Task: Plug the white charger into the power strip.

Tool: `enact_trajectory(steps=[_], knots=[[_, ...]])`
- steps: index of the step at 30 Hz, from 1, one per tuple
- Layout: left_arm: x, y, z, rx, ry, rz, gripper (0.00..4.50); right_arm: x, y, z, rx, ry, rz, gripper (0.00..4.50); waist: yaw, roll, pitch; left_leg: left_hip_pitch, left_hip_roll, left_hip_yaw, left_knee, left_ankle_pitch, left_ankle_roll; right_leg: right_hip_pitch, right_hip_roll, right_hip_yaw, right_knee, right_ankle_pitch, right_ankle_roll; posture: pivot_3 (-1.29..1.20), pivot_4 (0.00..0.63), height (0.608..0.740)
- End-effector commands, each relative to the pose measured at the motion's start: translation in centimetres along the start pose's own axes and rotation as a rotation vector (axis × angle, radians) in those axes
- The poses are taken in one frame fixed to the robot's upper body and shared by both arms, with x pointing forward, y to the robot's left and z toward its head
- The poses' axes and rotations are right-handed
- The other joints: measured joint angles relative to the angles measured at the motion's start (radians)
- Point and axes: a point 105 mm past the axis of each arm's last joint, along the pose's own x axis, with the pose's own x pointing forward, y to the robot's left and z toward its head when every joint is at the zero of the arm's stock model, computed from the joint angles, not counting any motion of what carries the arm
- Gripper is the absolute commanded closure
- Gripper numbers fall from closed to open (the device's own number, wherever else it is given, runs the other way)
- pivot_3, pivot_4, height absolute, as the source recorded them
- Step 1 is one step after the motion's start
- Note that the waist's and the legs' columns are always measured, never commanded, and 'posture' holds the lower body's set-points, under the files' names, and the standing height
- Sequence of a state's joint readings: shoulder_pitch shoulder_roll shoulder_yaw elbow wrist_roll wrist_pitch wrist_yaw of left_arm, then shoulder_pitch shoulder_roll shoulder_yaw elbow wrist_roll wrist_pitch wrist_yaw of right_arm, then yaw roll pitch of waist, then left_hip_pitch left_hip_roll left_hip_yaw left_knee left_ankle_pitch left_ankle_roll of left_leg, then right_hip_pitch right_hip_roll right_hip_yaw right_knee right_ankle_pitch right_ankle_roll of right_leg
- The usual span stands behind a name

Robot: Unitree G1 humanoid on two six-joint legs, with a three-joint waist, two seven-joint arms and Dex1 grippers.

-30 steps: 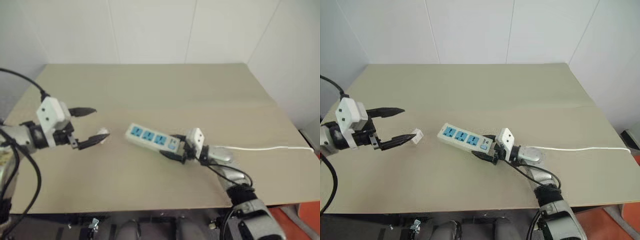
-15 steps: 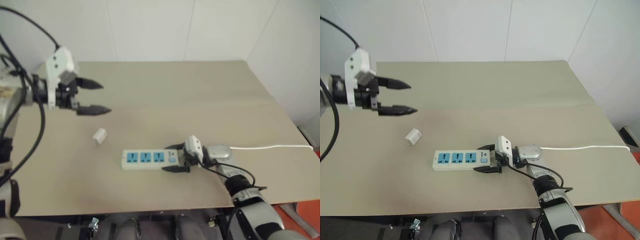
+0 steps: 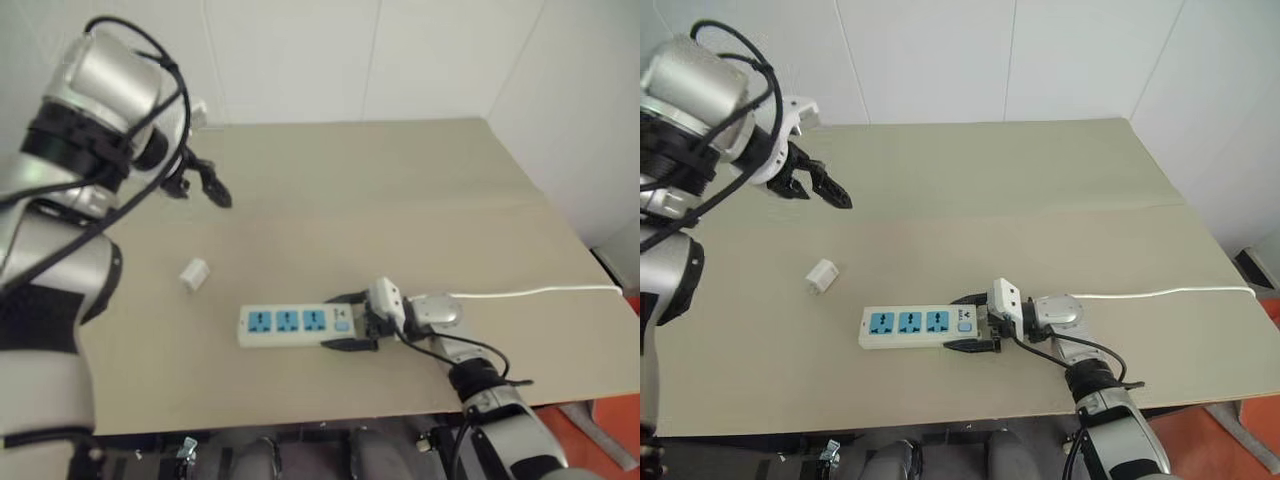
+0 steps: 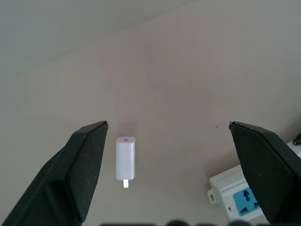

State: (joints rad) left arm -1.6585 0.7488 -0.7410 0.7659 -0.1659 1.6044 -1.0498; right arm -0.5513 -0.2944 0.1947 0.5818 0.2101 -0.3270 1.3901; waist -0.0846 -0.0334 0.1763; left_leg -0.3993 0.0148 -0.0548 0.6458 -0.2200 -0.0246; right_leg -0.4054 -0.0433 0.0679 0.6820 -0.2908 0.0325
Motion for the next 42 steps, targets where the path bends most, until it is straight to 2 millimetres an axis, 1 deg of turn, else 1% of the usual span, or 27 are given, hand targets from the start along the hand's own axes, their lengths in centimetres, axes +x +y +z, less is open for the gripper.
enact_trajectory(steps=[1, 4, 7, 12, 15, 18, 29, 34, 41, 42], knots=[[0.9, 1.0, -0.9, -0.027, 0.054, 0.044, 0.0, 0.0, 0.9, -0.4, 0.022, 0.007, 0.019, 1.03, 0.006, 0.0, 0.0, 0.0, 0.0, 0.0, 0.0, 0.0, 0.0, 0.0, 0.0, 0.0, 0.0, 0.0, 0.0, 0.0, 0.15, 0.74], [1.8, 1.8, -1.5, -0.039, 0.09, 0.062, 0.0, 0.1, 1.2, -0.4, 0.024, 0.006, 0.019, 1.03, 0.012, 0.0, 0.0, 0.0, 0.0, 0.0, 0.0, 0.0, 0.0, 0.0, 0.0, 0.0, -0.001, 0.0, 0.0, 0.0, 0.15, 0.74], [3.2, 2.9, -2.7, -0.043, 0.142, 0.074, 0.0, 0.2, 1.4, -0.3, 0.028, 0.002, 0.015, 1.03, 0.014, -0.001, 0.0, 0.0, 0.0, 0.0, 0.0, 0.0, 0.0, 0.0, 0.0, 0.0, 0.0, 0.0, 0.0, 0.0, 0.15, 0.74], [5.7, 4.0, -4.4, -0.025, 0.217, 0.092, 0.0, 0.3, 1.8, -0.3, 0.038, -0.001, 0.012, 1.03, 0.016, -0.001, 0.001, 0.0, 0.0, 0.0, 0.0, 0.0, 0.0, 0.0, 0.0, 0.0, -0.001, 0.0, 0.0, 0.0, 0.15, 0.74], [7.0, 4.0, -5.4, 0.006, 0.267, 0.079, 0.0, 0.4, 1.9, -0.2, 0.044, -0.004, 0.005, 1.03, 0.015, -0.002, 0.001, -0.001, 0.0, 0.0, 0.001, 0.0, 0.0, 0.0, 0.0, 0.0, -0.001, 0.0, 0.0, 0.0, 0.15, 0.74], [7.9, 4.0, -5.9, 0.018, 0.29, 0.084, 0.0, 0.4, 2.1, -0.1, 0.048, -0.005, 0.002, 1.03, 0.015, -0.003, 0.001, -0.001, 0.0, 0.0, 0.001, 0.0, 0.0, 0.0, 0.0, 0.0, -0.001, 0.0, 0.0, 0.0, 0.15, 0.74], [9.7, 2.8, -5.8, 0.072, 0.294, 0.063, 0.0, 0.7, 2.5, 0.1, 0.057, -0.012, -0.001, 1.03, 0.015, -0.003, 0.002, -0.001, 0.0, 0.0, 0.002, 0.0, 0.0, 0.0, 0.0, 0.0, -0.001, 0.0, 0.0, 0.0, 0.15, 0.74], [10.1, 3.3, -6.2, 0.078, 0.3, 0.085, 0.0, 0.6, 2.8, 0.1, 0.061, -0.016, -0.011, 1.03, 0.013, -0.003, 0.002, 0.0, 0.0, 0.0, 0.002, 0.0, 0.0, 0.0, 0.0, 0.0, 0.0, 0.0, 0.0, 0.0, 0.15, 0.74], [10.6, 3.0, -5.7, 0.095, 0.252, 0.07, 0.0, 0.6, 3.0, 0.2, 0.069, -0.017, -0.019, 1.03, 0.017, -0.004, 0.002, -0.001, -0.001, 0.0, 0.003, 0.0, 0.0, 0.0, 0.0, 0.0, 0.0, 0.0, 0.0, 0.0, 0.15, 0.74], [10.6, 3.0, -5.6, 0.1, 0.247, 0.068, 0.38, 0.7, 3.0, 0.2, 0.07, -0.018, -0.02, 1.03, 0.016, -0.004, 0.001, -0.001, 0.0, 0.0, 0.003, 0.0, 0.0, 0.0, 0.0, 0.0, 0.0, 0.0, 0.0, 0.0, 0.15, 0.74]])
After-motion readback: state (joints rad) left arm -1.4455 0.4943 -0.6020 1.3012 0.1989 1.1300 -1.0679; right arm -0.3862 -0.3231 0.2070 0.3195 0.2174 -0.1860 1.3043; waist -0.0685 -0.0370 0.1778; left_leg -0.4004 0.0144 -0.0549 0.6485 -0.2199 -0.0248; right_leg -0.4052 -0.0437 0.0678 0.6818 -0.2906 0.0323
